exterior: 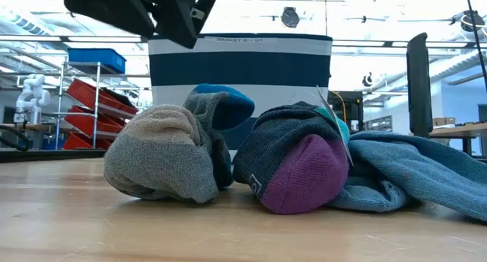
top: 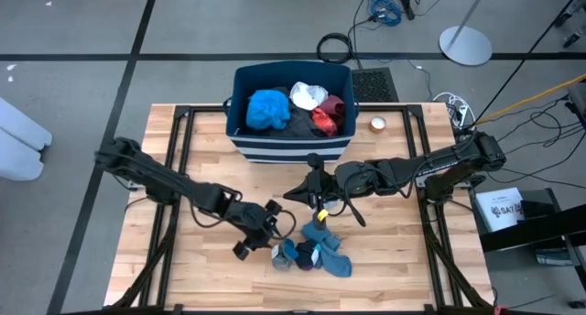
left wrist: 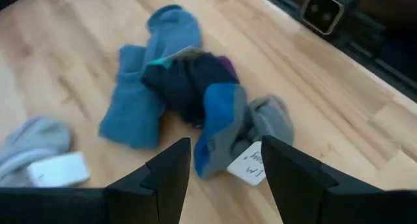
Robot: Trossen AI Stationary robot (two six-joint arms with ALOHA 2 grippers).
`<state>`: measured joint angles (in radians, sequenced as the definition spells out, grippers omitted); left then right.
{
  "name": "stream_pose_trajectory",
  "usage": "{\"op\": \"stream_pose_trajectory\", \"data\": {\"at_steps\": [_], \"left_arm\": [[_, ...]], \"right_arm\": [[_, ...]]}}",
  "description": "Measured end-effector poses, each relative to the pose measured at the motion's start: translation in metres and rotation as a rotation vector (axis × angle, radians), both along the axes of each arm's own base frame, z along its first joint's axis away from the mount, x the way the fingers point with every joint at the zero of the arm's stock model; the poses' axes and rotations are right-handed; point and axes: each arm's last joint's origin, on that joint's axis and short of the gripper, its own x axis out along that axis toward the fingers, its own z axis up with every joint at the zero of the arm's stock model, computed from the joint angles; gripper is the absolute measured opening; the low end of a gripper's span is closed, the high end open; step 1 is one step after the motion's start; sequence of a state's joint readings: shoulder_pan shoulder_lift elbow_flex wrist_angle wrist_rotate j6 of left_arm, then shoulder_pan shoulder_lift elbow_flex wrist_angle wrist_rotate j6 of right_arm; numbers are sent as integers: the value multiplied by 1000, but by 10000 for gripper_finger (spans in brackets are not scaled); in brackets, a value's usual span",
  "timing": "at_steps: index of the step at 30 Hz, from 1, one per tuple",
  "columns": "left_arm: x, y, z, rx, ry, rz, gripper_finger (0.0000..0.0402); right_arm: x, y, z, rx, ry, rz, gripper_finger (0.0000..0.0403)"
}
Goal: Sort clothes
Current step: Put the blue and gray sock into the blue laundry bin
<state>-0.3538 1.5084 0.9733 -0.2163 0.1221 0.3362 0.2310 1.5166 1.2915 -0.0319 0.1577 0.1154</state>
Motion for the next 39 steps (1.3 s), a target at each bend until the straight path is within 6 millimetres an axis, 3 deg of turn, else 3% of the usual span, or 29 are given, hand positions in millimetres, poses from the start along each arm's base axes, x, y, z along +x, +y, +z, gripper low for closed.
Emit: {"op": "stream_pose_trajectory", "data": {"at_steps": [11, 23, 39], "left_arm": [[21, -8, -30, -1, -4, -18, 199], [32, -12, -62, 25, 54, -22, 199], [36, -10, -61, 40, 17, 13, 197]], "right_arm": [[0, 0, 0, 0, 2, 1, 0], [0, 0, 0, 0, 3, 1, 0], [0, 0, 0, 4, 4, 0, 0]]}}
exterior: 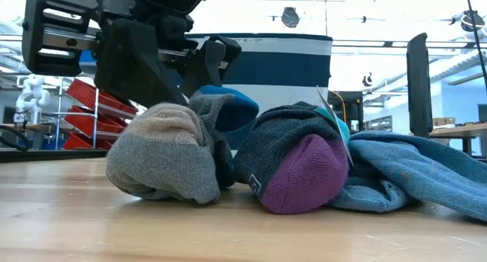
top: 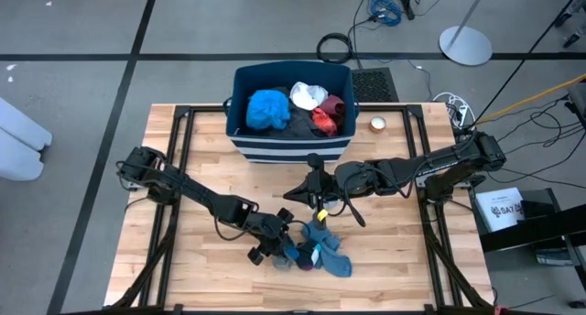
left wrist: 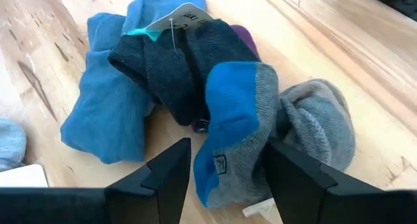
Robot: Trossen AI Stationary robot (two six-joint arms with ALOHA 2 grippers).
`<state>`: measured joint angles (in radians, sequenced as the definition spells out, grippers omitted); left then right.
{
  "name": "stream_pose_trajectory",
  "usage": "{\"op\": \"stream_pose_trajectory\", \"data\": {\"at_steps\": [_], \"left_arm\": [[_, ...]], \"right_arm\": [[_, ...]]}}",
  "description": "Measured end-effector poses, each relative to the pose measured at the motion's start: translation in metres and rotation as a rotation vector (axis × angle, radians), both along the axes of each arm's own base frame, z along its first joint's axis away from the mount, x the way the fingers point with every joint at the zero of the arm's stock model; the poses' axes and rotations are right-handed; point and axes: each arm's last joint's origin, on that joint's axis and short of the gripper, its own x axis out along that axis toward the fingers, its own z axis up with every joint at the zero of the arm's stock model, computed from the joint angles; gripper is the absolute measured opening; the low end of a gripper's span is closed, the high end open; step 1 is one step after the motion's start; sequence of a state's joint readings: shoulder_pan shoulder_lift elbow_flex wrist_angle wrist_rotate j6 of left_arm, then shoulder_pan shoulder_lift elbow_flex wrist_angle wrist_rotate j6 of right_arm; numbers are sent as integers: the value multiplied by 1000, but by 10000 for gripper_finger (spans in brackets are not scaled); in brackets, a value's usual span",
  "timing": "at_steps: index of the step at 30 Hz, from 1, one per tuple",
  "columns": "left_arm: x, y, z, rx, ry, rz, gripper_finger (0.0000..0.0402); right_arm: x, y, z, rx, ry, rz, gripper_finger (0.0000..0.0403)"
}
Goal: Sort clothes
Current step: Put the blue and gray sock into the blue laundry bin
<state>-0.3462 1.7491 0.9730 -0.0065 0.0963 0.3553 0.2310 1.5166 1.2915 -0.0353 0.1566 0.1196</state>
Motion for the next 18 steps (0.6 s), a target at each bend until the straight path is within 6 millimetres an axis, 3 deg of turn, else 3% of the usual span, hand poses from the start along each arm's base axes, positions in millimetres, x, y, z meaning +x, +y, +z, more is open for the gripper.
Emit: {"op": "stream_pose_trajectory", "data": {"at_steps": [5, 11, 18], "left_arm": [[0, 0, 0, 2, 0, -1, 152], [-2, -2, -2, 79, -14, -82, 25], [-3, -2, -2, 99, -20, -91, 14]], "right_arm": [[0, 0, 0, 0, 0, 0, 0], [0, 0, 0, 0, 0, 1, 0], [0, 0, 0, 0, 0, 1, 0]]}}
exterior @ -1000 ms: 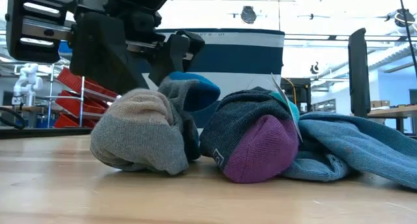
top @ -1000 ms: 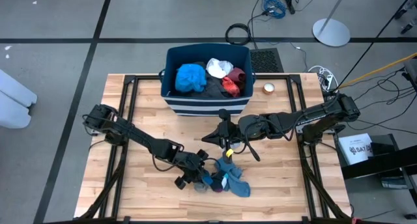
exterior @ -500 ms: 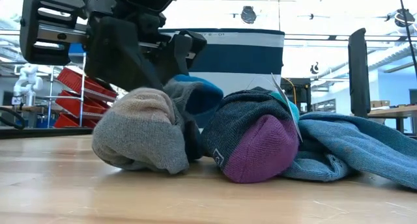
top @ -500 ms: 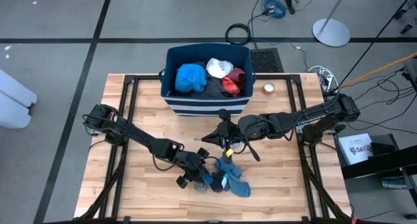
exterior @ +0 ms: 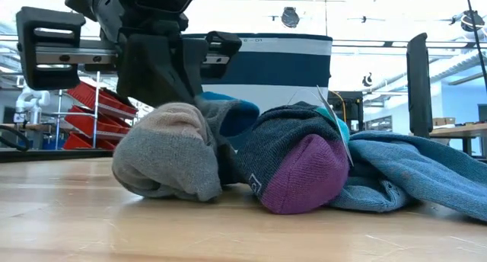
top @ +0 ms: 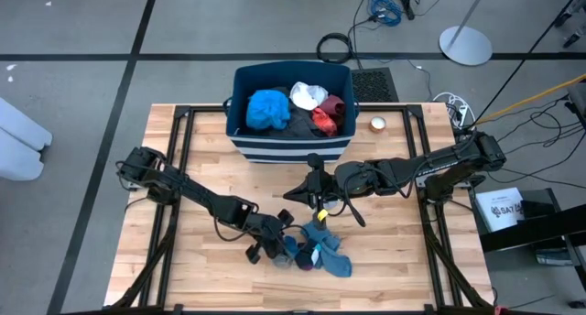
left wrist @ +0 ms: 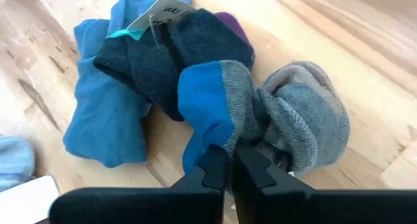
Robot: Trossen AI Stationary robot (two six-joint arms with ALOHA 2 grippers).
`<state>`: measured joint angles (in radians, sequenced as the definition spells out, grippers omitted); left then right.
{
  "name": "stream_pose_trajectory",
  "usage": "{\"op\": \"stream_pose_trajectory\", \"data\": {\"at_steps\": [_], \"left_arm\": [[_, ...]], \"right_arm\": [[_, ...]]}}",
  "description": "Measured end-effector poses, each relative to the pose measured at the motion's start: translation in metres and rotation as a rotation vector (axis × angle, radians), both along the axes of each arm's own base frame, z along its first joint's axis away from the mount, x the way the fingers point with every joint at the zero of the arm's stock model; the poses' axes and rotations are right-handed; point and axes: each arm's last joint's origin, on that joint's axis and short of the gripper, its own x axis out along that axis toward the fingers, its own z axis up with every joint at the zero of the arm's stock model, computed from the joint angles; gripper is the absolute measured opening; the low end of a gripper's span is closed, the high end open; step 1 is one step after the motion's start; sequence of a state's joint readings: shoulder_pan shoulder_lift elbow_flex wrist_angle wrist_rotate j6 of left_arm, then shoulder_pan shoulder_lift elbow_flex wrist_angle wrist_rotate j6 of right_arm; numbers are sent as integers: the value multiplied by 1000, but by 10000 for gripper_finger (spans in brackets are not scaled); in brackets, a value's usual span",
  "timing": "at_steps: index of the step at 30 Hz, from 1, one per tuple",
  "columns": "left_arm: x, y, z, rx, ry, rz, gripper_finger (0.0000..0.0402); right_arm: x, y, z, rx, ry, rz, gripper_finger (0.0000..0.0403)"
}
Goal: Sort clothes
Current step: Put the blue and gray sock into the blue laundry bin
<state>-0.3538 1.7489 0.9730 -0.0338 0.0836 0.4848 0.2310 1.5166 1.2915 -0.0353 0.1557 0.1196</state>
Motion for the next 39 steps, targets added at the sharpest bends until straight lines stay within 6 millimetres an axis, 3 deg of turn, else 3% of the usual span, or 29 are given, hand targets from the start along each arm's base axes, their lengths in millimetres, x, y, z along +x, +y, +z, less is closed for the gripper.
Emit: {"op": "stream_pose_trajectory", "data": {"at_steps": [9, 20, 30, 39], "left_arm": [[-1, 1, 2, 26, -1, 23, 4], [-14, 8, 27, 57, -11, 62, 5], [-41, 13, 76, 96, -133, 128, 9], [-86, 15, 133, 105, -326, 301, 10]], "right_arm": [[0, 0, 0, 0, 0, 0, 0], [0, 0, 0, -7, 1, 2, 0], [0, 0, 0, -8, 0, 1, 0], [0, 0, 0, -8, 0, 1, 0]]}}
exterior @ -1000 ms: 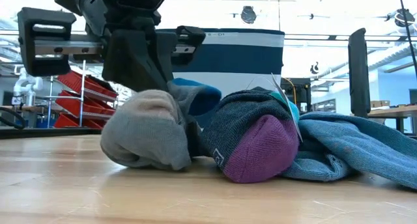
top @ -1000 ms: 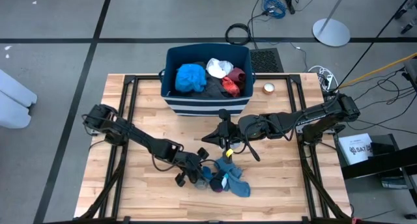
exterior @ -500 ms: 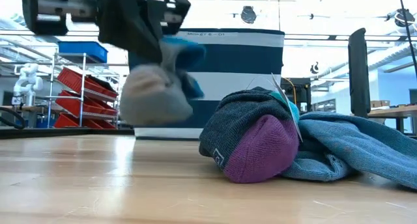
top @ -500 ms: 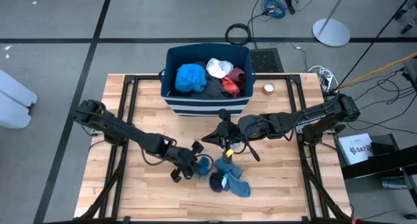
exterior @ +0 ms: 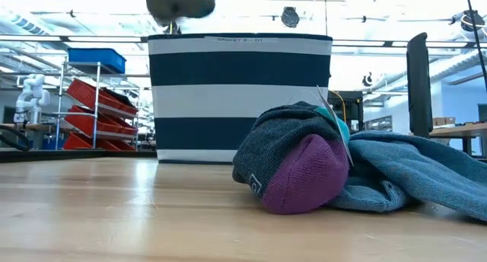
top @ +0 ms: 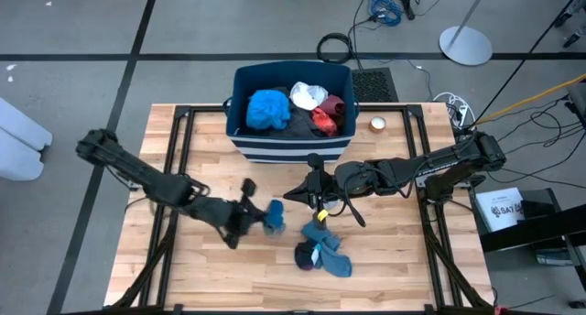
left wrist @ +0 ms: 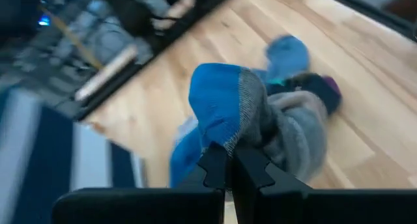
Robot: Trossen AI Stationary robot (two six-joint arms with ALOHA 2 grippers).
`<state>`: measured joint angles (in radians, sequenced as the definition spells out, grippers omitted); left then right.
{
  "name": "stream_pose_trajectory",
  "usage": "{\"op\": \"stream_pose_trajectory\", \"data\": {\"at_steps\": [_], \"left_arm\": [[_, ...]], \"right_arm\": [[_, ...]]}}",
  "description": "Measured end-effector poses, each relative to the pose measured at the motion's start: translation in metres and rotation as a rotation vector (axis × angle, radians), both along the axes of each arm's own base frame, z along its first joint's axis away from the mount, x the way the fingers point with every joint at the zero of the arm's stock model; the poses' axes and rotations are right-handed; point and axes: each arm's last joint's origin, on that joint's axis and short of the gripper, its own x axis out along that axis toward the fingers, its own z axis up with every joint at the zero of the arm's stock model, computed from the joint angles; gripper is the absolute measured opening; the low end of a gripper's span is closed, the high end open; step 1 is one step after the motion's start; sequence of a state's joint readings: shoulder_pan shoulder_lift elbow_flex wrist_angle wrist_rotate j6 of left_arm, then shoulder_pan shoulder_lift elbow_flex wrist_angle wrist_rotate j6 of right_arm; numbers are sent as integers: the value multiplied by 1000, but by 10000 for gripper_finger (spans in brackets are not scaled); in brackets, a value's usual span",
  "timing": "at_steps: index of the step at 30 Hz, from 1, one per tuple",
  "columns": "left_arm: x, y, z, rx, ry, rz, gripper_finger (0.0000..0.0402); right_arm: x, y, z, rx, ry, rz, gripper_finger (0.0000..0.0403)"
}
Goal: Sort clothes
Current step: Put the blue and gray sock into the blue laundry bin
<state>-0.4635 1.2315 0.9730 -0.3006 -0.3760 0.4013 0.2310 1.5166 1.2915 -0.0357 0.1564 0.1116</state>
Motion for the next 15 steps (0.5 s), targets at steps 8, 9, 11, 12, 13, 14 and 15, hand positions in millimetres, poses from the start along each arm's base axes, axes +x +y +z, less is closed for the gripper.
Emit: {"op": "stream_pose_trajectory", "data": {"at_steps": [8, 9, 11, 12, 13, 14, 15], "left_arm": [[-44, 8, 42, -150, -179, 114, 10], [-48, 9, 45, -179, -198, 126, 10], [-55, 12, 54, -253, -250, 157, 10], [-57, 13, 59, -293, -286, 174, 10], [-60, 14, 63, -327, -320, 189, 10], [-61, 15, 67, -361, -349, 201, 10], [-63, 15, 71, -400, -375, 210, 10]], "right_arm": [[0, 0, 0, 0, -1, 0, 0], [0, 0, 0, 1, -2, 0, 0], [0, 0, 0, 1, -3, 0, 0], [0, 0, 0, 1, -3, 0, 0], [0, 0, 0, 1, -3, 0, 0], [0, 0, 0, 1, -4, 0, 0], [0, 0, 1, 1, -5, 0, 0]]}}
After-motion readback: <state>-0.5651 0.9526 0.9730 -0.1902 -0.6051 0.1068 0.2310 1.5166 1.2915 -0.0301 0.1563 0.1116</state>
